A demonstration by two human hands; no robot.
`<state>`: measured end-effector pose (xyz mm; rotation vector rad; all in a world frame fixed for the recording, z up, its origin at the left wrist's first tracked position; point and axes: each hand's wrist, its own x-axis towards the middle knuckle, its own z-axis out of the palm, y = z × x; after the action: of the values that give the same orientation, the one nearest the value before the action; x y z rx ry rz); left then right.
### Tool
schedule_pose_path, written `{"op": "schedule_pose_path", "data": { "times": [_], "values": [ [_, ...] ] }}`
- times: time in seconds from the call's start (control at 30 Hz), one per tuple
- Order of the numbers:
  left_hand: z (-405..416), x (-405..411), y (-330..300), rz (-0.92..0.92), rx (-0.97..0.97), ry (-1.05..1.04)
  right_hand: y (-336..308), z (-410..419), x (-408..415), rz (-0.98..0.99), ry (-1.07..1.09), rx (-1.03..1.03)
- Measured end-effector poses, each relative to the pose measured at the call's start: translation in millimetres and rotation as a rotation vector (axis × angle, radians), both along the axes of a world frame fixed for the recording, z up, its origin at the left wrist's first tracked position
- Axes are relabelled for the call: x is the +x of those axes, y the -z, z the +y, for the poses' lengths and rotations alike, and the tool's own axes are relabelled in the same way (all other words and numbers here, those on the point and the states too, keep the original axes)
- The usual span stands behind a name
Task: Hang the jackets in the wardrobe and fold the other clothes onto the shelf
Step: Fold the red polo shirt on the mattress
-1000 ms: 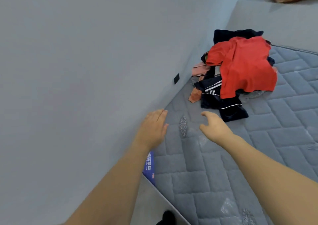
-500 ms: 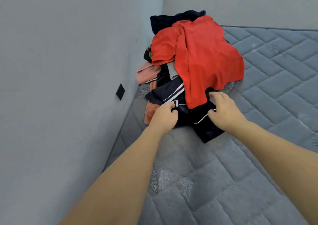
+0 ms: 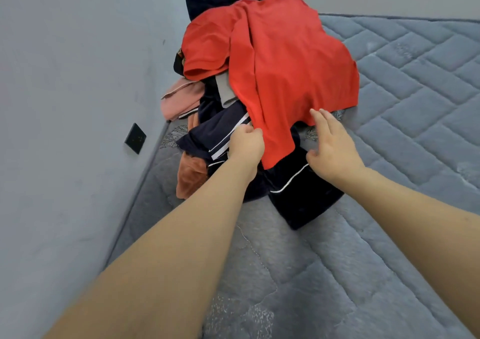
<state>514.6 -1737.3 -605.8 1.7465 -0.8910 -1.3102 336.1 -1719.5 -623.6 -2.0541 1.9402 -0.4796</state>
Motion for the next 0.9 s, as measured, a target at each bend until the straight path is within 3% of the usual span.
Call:
{"op": "schedule_pose_path", "data": {
  "times": [0.1, 0.2, 0.37, 0.43, 0.5, 0.57, 0.7, 0.9],
  "values": [
    [13.4, 17.0, -12.1, 0.098, -0.149, -0.258, 5.9, -10.4, 9.0, 0.097, -0.005, 0.004],
    [35.3, 28.0, -21.9, 0.304, -0.103, -0.425, 7.3, -16.8, 26.8, 0.188, 0.022, -0.017],
    [57.7, 41.1, -45.4, 0.784, -0.001, -0.313, -0.9, -36.0, 58.4, 0.199, 0.095, -0.300],
    [66.7, 51.6, -41.6, 0.862, 0.018, -0.256, -7.1, -44.3, 61.1, 0.121, 0.097, -0.345],
    [76.2, 64.5, -26.4, 0.798, 0.048, -0.226, -9.5, -42.4, 59.0, 0.111, 0.008, -0.375],
    [89.2, 77.1, -8.3, 0.602, 0.091, -0.213, -8.9, -30.0, 53.8, 0.135, -0.114, -0.342],
    [115.4, 94.7, 29.3, 0.193, 0.177, -0.135, 2.9, 1.9, 53.3, 0.298, -0.264, -0.046],
    [149.6, 109.0, 57.5, -0.309, 0.133, 0.054, 10.3, 42.6, 70.1, 0.118, -0.237, 0.158]
  ]
}}
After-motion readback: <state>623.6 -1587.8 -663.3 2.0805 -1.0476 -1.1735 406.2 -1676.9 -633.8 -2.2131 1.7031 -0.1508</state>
